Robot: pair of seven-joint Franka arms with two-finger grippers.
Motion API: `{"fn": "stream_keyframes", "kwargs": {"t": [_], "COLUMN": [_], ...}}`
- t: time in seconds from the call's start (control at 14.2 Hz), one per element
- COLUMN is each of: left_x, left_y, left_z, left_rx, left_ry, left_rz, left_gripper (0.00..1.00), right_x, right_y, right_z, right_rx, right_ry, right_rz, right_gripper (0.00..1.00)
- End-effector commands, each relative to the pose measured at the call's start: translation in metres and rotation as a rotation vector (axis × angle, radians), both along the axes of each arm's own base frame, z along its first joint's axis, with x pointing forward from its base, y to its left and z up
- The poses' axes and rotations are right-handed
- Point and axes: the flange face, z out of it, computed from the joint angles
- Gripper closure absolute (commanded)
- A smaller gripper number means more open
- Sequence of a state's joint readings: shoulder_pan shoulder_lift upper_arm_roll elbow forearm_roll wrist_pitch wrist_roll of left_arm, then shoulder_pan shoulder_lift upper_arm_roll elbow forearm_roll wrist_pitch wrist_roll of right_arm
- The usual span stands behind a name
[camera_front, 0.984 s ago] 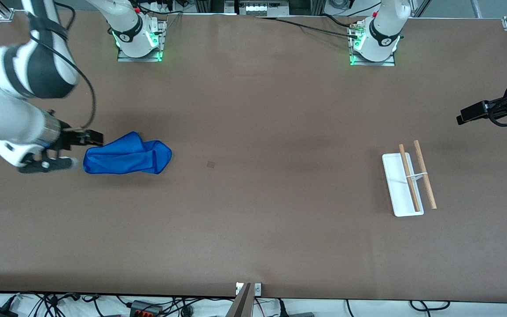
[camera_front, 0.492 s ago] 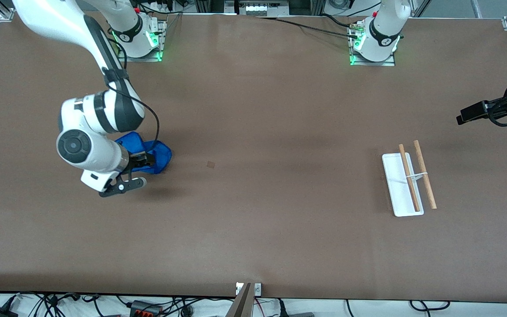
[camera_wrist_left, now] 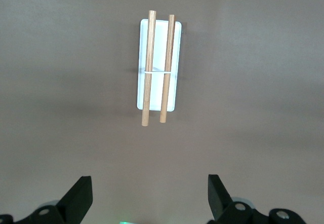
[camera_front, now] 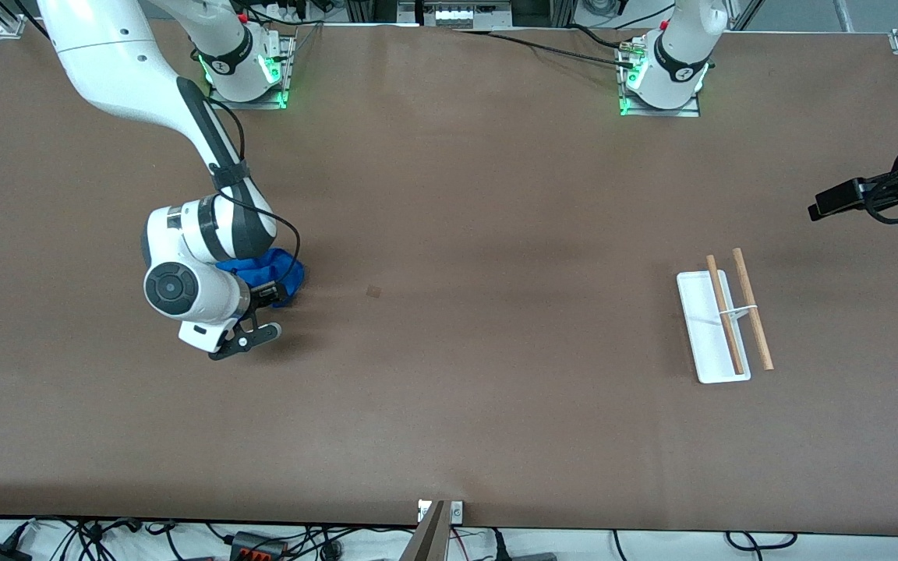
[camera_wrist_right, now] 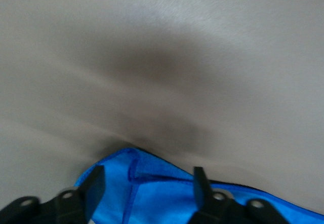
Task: Pass towel and hang on rack
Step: 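Reach the right gripper down to the blue towel and grasp it, then lift the blue towel with the right gripper toward the table middle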
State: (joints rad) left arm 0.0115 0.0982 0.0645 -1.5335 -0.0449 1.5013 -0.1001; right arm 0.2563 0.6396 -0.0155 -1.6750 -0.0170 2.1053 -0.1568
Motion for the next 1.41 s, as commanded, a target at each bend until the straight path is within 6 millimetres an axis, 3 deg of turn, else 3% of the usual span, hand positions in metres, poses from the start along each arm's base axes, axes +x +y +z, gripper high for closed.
{"fn": "stream_keyframes", "kwargs": {"t": [0.0,0.21,0.7,1.12,1.34], "left_x": [0.001,0.001,0.001,0.002,0.001], "left_y": [0.000,0.000,0.001,0.001,0.001], "left_z": [0.006,0.006,0.006,0.005,0.006], "left_rx": [0.009,0.011,0.009,0.009,0.009], "left_ry": [0.003,0.003,0.003,0.005,0.003], "left_rz": [-0.020,-0.021,-0.020,-0.021,-0.020], "left_gripper": [0.00,0.00,0.00,0.00,0.00], "right_x": [-0.003,-0.004,-0.006,-0.006,-0.006], "right_y": [0.008,0.005,0.007,0.007,0.010], "right_z": [-0.008,-0.017,-0.023,-0.030,-0.031], "right_rx": [0.001,-0.001,0.000,-0.002,-0.003], "right_ry": [0.011,0.025,0.041,0.043,0.045], "right_rz": [0.031,0.041,0.073,0.075,0.079], "right_gripper": [0.26,0.28,0.49,0.50,0.75]}}
